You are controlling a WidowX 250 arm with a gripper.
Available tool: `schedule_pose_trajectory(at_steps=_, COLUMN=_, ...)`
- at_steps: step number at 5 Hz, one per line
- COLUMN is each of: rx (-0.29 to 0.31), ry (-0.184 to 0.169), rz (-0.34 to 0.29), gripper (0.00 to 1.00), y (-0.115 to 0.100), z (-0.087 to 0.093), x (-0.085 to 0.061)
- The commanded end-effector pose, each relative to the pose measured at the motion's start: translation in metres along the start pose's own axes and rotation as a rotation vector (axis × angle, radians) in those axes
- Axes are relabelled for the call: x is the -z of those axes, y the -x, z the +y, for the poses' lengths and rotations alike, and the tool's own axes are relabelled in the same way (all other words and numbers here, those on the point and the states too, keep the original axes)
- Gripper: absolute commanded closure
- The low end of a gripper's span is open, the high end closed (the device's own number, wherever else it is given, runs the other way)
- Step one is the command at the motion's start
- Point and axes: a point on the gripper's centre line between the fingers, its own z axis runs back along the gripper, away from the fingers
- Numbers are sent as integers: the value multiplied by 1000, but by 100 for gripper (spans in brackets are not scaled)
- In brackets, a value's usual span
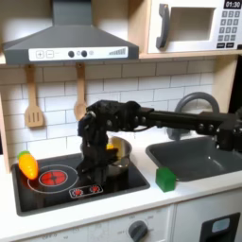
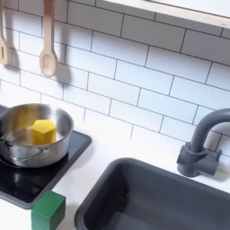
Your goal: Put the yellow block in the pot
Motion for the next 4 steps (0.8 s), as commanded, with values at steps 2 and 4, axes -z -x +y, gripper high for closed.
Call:
schedule_pose_trajectory(at_steps=2, rx=-3, ry=-10, rz=-6, gripper=100, y=-4, z=0, x=7)
schedule_pose_trajectory(at_steps=4, rx=1, ry=-13, rz=-20, gripper=100, y=-6, z=-2, x=6)
